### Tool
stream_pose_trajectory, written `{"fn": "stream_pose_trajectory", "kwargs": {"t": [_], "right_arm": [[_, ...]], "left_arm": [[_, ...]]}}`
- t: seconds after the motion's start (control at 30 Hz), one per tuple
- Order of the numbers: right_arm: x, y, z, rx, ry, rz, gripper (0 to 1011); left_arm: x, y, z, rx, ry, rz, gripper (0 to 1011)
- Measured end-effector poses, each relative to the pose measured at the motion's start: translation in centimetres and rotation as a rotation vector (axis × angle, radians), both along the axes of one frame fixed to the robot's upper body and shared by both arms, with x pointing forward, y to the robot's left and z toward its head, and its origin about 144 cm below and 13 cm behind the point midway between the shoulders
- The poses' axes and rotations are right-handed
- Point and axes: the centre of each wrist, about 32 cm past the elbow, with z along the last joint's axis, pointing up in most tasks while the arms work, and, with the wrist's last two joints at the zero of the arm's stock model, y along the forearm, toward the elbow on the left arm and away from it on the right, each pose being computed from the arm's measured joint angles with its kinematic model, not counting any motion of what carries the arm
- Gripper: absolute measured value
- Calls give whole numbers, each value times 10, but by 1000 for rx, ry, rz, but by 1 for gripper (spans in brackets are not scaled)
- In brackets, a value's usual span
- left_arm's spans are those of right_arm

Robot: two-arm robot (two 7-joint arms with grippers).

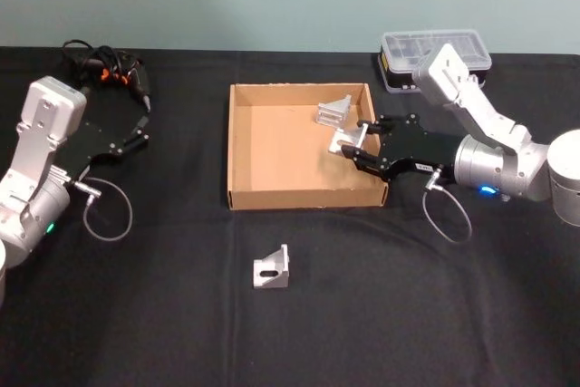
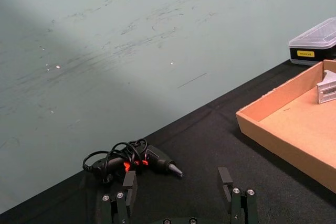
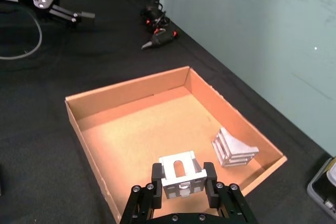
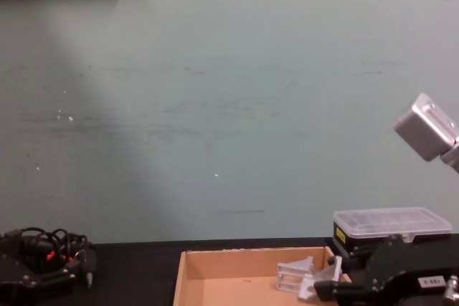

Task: Use one hand to pick up the angle iron from the table and place it into the box.

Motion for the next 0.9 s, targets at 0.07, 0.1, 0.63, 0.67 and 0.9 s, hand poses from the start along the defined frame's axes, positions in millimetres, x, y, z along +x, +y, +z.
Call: {"fn": "stream_pose_trajectory", "kwargs": {"t": [0.07, 0.1, 0.63, 0.67, 0.9], "right_arm": [[0, -1, -3, -6, 8, 1, 472], [0, -1, -3, -9, 9, 0, 472], [1, -3, -8, -15, 20, -6, 752], [1, -3, -8, -14, 20, -5, 764], [2, -2, -8, -8, 16, 2, 958]], "left_arm": [[0, 0, 0, 0, 0, 0, 1000], [0, 0, 0, 0, 0, 0, 1000], [0, 0, 0, 0, 0, 0, 1000], [0, 0, 0, 0, 0, 0, 1000], [0, 0, 0, 0, 0, 0, 1000]]}}
